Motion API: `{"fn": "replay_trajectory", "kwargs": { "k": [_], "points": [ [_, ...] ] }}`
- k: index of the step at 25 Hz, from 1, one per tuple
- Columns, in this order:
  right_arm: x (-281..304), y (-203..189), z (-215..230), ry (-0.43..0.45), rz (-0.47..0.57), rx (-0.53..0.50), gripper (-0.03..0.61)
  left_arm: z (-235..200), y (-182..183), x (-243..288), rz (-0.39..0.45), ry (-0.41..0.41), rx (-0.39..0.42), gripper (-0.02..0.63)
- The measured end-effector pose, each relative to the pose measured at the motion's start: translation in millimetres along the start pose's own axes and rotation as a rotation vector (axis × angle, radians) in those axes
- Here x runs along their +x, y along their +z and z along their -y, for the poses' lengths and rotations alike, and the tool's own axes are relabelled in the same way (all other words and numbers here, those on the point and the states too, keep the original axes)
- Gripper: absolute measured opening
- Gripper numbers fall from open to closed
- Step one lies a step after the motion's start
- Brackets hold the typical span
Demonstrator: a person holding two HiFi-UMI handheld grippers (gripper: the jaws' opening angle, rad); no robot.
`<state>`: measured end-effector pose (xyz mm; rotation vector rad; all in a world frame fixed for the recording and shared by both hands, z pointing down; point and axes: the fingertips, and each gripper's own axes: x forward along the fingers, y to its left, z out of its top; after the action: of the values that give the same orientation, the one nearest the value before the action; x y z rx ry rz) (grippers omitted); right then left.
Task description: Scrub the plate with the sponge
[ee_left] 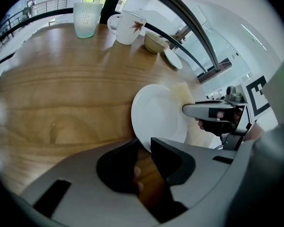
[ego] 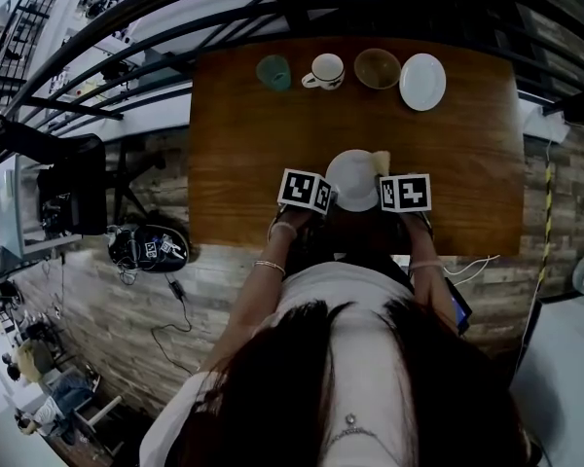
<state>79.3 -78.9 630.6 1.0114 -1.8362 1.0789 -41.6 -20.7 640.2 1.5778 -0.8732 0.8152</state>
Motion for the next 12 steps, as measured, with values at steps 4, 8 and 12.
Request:
{"fn": "replay_trajectory", "kwargs": {
  "k": [4,8,12],
  "points": [
    [-7.0,1.2,8.4,-0.005,0.016,0.009,0.097,0.4,2.8,-2.2,0.032,0.012,-0.010,0.091],
    [-14.4,0.7,11.8,0.001,0.029,0.007,0.097,1.2,4.9,-8.9,0.070,0.035,-0.012,0.091],
    [-19.8,-2.4,11.7,0.012,0.037,-0.015,0.097,2.9,6.5,-17.3,0.111,0.053,-0.020,0.091]
  ]
}}
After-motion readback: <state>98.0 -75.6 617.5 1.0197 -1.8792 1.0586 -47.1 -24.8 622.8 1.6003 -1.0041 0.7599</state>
